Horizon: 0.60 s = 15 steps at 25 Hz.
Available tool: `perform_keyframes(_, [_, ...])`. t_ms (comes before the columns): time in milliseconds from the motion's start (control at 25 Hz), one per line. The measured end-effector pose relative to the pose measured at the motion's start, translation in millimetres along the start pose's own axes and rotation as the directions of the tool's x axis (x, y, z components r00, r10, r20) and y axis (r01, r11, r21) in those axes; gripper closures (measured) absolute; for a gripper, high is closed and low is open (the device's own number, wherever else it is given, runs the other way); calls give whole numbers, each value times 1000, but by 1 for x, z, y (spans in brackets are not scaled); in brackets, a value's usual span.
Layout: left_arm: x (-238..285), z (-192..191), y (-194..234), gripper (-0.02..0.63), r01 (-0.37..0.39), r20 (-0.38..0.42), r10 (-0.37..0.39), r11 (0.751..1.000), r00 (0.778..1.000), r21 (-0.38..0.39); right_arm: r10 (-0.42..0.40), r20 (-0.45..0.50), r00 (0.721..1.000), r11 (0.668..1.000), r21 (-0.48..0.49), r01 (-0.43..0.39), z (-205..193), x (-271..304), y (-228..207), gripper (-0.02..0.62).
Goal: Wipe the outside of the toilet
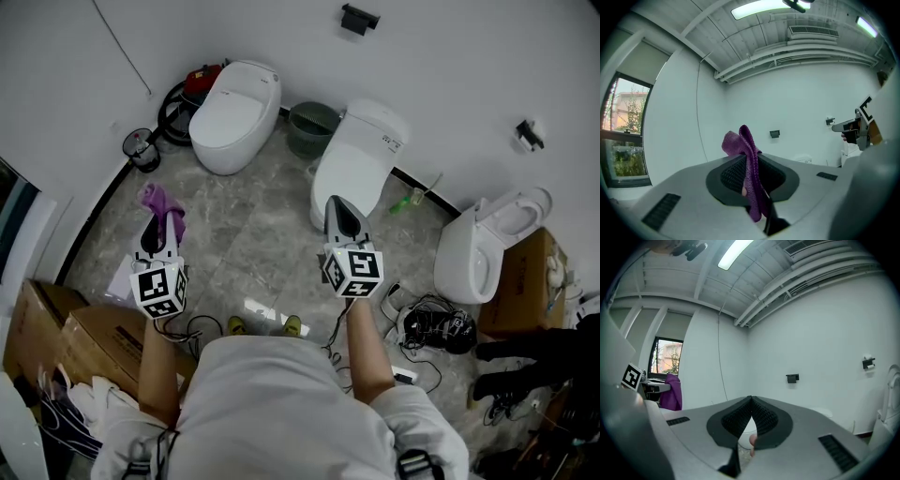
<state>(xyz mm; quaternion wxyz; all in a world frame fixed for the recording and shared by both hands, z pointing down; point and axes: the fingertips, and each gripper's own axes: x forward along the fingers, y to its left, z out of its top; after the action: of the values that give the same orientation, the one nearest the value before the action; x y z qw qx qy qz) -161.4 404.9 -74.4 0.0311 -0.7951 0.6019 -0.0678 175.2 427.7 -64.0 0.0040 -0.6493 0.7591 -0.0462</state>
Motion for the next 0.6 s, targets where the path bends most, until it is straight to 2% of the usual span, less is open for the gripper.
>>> perform_keyframes(600, [-14, -32, 78, 537, 16, -21, -16, 1000, 1000, 2, 26, -38, 999, 999, -26, -27, -19, 31, 90, 588])
